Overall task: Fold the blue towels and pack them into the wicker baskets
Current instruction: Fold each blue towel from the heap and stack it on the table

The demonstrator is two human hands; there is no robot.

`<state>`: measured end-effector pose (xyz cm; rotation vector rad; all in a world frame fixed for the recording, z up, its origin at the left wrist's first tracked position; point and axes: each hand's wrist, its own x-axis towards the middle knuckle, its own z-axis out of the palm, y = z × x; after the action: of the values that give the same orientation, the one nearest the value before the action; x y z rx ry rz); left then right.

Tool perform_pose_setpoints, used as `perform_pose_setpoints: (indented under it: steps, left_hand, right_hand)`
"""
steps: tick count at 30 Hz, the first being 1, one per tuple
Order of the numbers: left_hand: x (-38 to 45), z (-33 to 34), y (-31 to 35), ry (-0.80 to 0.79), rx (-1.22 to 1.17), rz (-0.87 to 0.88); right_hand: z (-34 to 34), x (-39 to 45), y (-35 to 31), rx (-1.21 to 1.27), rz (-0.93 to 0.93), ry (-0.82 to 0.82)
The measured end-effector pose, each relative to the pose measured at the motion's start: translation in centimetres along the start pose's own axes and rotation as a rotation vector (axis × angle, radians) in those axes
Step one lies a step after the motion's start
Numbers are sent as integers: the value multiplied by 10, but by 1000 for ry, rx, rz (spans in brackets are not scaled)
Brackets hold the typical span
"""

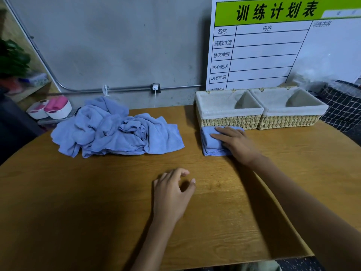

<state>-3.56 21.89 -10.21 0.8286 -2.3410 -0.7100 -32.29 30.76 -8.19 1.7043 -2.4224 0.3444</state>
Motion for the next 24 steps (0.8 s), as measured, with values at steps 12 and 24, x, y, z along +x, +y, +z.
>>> perform_pose_setpoints:
  steps: [12,24]
  left_hand:
    - [92,-19,-48,328,-90,-290]
    - [81,-97,9,508,-750,-168]
  right_hand:
    - [19,-64,-72,-14,64,388]
    - [6,-70,-91,340,-82,368]
